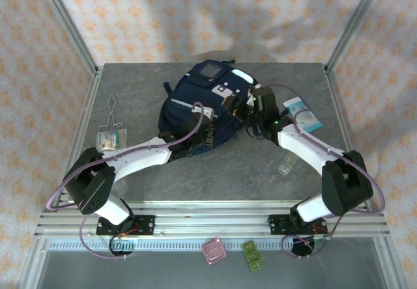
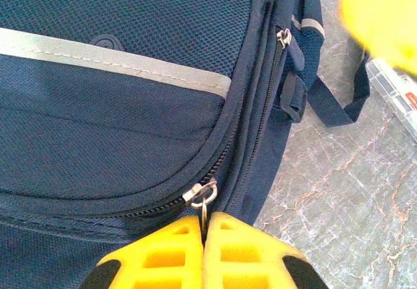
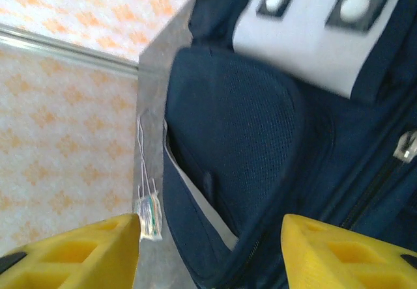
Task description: Pack the student bag
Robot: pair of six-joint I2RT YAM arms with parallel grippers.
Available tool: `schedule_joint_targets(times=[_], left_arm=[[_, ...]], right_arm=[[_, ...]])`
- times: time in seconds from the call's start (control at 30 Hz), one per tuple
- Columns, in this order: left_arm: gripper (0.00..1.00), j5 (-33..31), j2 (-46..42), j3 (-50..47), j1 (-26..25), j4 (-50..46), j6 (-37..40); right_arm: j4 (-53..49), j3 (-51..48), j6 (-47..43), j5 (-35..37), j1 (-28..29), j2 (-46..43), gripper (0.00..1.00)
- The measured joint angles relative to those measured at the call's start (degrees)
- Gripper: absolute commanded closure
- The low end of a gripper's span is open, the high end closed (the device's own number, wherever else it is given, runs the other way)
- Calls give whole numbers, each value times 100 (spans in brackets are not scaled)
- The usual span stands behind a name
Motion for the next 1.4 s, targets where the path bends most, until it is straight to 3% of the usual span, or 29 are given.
schedule_joint_targets(times=[0.33,0.4,0.43,0.53,0.57,0.87,1.23,1.4], left_arm=[[100,-2,-138,-144,0,87,-7],[100,-22,-138,-170,0,105,-7],[100,-42,-138,-179,0,105,-4],[100,-138,-138,-201,0,116,-4],[100,-197,-138,-212,0,107,-4],[100,-643,-269,-518,81,15,-31],[100,-555,-872,-1172,1591,44,-223],[100,-350,-955,-1261,1683,28,-308]], right_arm=[[107,118,350,-186,299,737,46],[103,240,404,-205,341,925,52],[101,293,433,-225,356,1001,59],[-7,457,511,-264,363,1193,92],[-24,501,551,-302,365,1266,99],[4,535,645,-393,382,1440,100],[411,-33,592,-396,361,1023,100],[345,-39,417,-448,323,1008,100]])
